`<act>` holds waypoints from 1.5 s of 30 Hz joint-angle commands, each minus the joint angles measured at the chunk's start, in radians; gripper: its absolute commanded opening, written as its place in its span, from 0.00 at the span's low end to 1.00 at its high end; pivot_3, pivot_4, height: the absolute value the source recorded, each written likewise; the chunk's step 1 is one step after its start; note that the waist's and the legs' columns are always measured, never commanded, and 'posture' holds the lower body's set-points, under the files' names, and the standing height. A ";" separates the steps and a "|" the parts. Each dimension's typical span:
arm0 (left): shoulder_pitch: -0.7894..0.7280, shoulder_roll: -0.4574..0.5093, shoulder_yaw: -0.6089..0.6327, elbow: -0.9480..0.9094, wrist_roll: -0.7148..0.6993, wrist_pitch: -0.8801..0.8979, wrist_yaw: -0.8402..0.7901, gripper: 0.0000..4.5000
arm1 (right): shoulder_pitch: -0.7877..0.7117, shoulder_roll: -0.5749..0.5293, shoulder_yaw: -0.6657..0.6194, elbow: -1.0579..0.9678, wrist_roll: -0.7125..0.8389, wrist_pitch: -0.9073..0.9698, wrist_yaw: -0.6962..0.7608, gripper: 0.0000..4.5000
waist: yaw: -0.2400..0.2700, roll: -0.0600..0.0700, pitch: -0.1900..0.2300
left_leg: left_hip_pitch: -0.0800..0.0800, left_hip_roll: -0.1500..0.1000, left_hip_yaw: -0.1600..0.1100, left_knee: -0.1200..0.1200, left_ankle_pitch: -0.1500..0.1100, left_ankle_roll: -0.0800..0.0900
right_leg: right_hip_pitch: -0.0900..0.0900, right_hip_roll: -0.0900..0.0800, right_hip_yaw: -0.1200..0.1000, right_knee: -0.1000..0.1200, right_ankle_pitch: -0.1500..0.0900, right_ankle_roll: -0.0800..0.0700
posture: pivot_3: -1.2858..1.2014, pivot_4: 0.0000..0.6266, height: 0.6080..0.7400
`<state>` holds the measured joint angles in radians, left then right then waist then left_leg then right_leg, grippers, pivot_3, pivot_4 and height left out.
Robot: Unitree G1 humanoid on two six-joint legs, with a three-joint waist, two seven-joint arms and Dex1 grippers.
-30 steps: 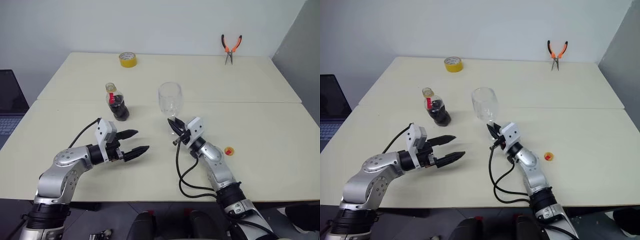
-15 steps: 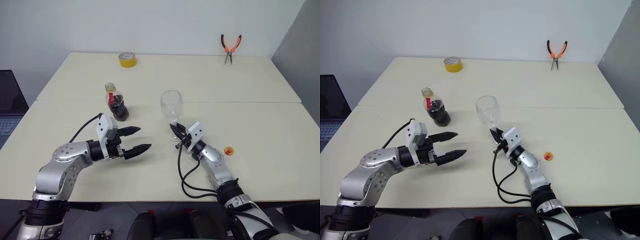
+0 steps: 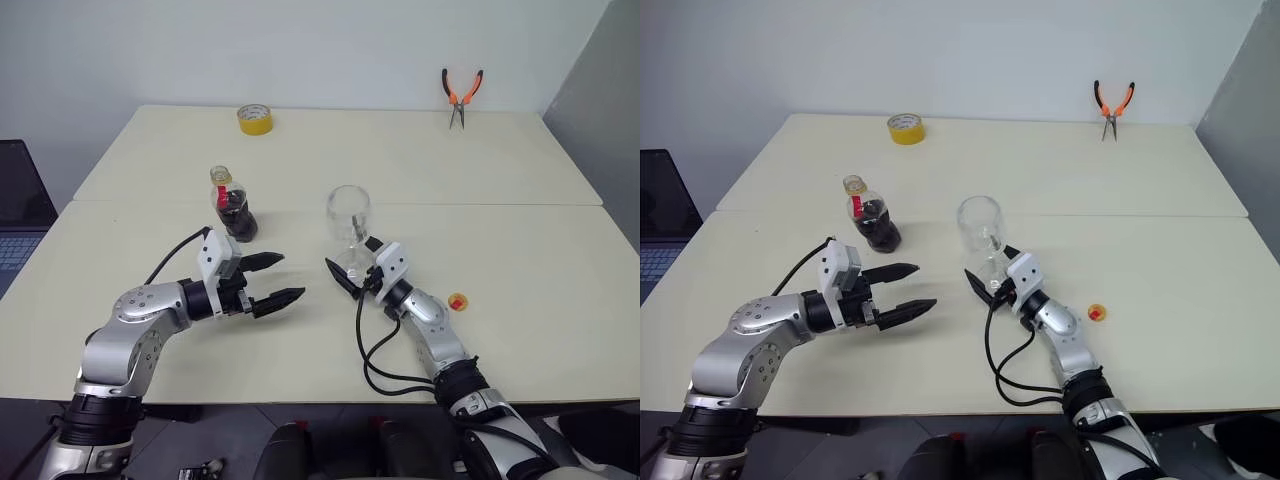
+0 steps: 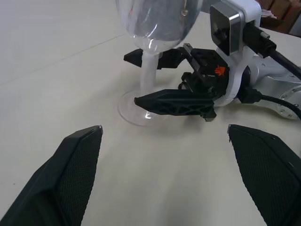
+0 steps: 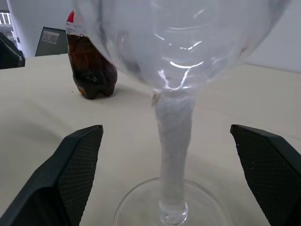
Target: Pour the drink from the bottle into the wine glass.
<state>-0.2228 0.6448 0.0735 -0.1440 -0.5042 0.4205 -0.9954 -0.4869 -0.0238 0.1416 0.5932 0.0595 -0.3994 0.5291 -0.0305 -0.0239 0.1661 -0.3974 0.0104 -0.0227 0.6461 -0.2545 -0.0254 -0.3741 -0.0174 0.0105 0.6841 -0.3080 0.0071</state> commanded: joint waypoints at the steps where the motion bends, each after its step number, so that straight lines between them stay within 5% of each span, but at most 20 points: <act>1: -0.001 -0.011 0.002 -0.009 0.003 -0.029 -0.002 1.00 | 0.018 -0.025 0.008 -0.084 -0.015 0.056 -0.002 1.00 | 0.001 0.000 0.000 | 0.000 0.000 0.000 0.000 0.000 0.000 | 0.000 0.000 0.000 0.000 0.000 0.000 | 0.52 0.24 1.00; 15: 0.009 -0.048 0.026 -0.019 -0.033 0.018 0.030 1.00 | 0.340 -0.249 0.045 -0.639 0.062 0.498 0.121 1.00 | 0.004 0.000 0.000 | 0.000 0.000 -0.001 0.000 0.000 0.000 | 0.001 0.000 0.000 -0.001 0.000 0.000 | 0.52 0.24 1.00; 24: 0.010 -0.064 0.031 -0.031 -0.004 -0.011 0.075 1.00 | 0.479 -0.306 -0.006 -0.923 0.102 0.609 0.074 1.00 | 0.004 0.000 0.000 | 0.000 0.000 -0.001 0.000 0.000 0.000 | 0.000 0.000 -0.001 -0.001 0.000 0.000 | 0.52 0.24 1.00; 38: 0.223 -0.302 0.141 -0.150 0.104 -0.129 0.508 1.00 | 0.583 -0.415 -0.115 -1.284 0.368 0.796 0.098 1.00 | 0.006 -0.001 -0.001 | 0.000 0.000 -0.002 0.000 0.000 0.000 | 0.002 0.000 -0.001 -0.002 0.000 0.000 | 0.52 0.24 1.00; 45: 0.144 -0.338 0.170 -0.058 0.181 -0.186 0.655 1.00 | 0.503 -0.439 -0.132 -1.336 0.438 0.875 0.074 1.00 | 0.011 -0.001 -0.001 | 0.000 -0.001 -0.002 0.000 0.000 0.001 | 0.002 0.000 -0.002 -0.002 0.000 0.001 | 0.52 0.24 1.00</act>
<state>-0.0480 0.3075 0.2095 -0.2010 -0.3263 0.2665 -0.3688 0.0319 -0.4578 0.0238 -0.6937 0.4731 0.4717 0.6091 -0.0194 -0.0252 0.1654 -0.3977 0.0098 -0.0252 0.6464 -0.2549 -0.0249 -0.3722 -0.0176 0.0078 0.6824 -0.3082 0.0076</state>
